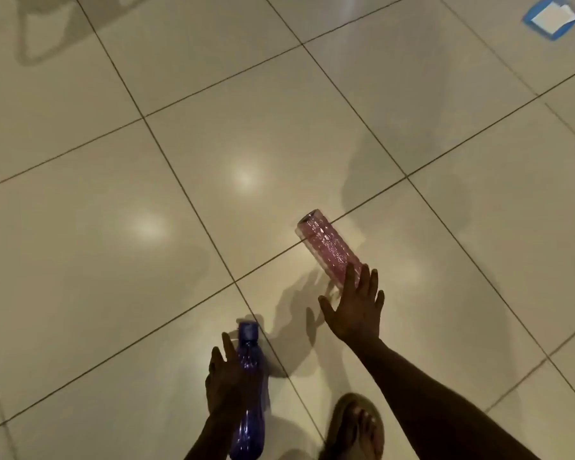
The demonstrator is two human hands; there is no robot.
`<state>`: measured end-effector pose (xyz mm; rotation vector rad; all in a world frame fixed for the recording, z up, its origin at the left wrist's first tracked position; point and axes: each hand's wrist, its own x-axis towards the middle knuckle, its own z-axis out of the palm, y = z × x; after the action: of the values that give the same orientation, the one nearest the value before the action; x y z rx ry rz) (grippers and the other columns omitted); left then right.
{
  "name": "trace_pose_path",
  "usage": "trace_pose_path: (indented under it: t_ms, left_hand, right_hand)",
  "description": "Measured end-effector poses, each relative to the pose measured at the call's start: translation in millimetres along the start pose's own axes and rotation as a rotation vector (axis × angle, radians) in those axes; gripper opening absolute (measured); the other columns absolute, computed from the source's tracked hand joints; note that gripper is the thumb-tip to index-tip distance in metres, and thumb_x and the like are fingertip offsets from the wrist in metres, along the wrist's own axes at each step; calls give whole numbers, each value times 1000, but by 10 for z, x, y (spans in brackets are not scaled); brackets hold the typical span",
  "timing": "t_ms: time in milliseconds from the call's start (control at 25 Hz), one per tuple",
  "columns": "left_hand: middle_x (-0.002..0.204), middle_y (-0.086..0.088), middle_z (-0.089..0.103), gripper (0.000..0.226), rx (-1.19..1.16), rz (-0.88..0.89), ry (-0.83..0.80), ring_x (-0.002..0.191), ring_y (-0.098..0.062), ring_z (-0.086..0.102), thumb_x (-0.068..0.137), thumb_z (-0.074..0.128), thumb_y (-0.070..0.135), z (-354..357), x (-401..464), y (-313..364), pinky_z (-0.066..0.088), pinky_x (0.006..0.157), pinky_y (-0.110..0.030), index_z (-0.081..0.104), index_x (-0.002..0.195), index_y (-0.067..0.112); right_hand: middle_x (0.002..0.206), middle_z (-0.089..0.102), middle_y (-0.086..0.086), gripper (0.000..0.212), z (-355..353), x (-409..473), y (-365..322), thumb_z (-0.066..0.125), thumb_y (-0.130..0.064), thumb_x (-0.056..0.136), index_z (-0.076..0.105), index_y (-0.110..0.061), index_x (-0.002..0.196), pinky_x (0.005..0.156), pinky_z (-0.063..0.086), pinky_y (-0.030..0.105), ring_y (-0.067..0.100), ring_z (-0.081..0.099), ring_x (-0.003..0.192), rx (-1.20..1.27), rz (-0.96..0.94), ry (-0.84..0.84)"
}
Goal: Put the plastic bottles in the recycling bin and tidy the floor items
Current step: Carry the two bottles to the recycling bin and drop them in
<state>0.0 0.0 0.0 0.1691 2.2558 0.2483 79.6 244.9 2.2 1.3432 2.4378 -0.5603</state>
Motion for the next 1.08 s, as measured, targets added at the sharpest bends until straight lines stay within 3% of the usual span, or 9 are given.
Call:
trace_pose_path:
  t_ms: [80,200,280,360,480,600,760,920,1080]
  left_hand:
    - [145,-11,45,111,-48,-19,25,126,-31,54,78,70,57,125,164,-5,52,99,-48,1,157,19]
    - [139,-13,51,116,-126,-69,-40,119,-33,59,76,76,45,301,367,-32,50,97,-50,-2,158,20]
    - [125,-14,63,119,-179,-53,-72,101,-29,65,74,81,31,435,441,-16,54,92,-46,-2,158,15]
    - [117,-10,70,116,-180,-32,-73,95,-27,68,73,82,24,484,500,28,53,89,-39,3,158,10]
    - [110,-5,71,93,-218,-18,-39,95,-25,67,71,85,24,433,407,148,51,85,-33,33,147,11]
    - [90,7,67,56,-319,8,-22,80,-12,63,69,87,23,224,288,391,55,85,-34,55,116,18]
    - [93,8,66,61,-441,186,54,87,-16,65,65,91,21,-196,-65,775,50,80,-29,52,112,21]
    - [105,4,69,64,-571,297,67,98,-18,68,66,90,21,-810,-576,1101,55,87,-36,57,120,21]
    - [104,15,68,62,-614,392,40,99,-15,66,72,86,15,-1577,-1166,1482,54,81,-25,54,124,27]
  right_hand:
    - [171,1,21,106,99,177,95,56,-66,90,0,-17,165,123,16,61,42,-4,158,-24,36,-3]
    - [170,-2,22,112,193,471,238,68,-55,88,-7,-22,164,124,17,62,47,-2,157,8,144,-121]
    - [166,10,23,112,259,595,375,74,-43,86,-5,-26,164,117,33,60,51,20,150,25,195,-104]
    - [148,35,24,105,249,693,469,73,-32,84,3,-33,162,101,50,53,46,49,128,78,229,-72]
    - [113,62,13,92,228,638,532,70,-30,84,13,-38,156,88,56,45,38,66,96,141,265,-115]
    - [90,67,2,84,241,486,566,70,-35,84,17,-36,148,81,53,38,30,65,81,254,345,-103]
    - [90,73,8,73,-44,57,457,71,-33,88,28,-27,147,67,55,36,25,67,72,629,405,50]
    - [112,66,18,63,-832,-360,221,71,-24,83,39,-19,137,74,44,32,25,56,83,721,474,260]
    - [118,64,8,61,-1786,-893,12,82,-18,76,56,-17,131,80,48,30,26,66,103,836,346,332]
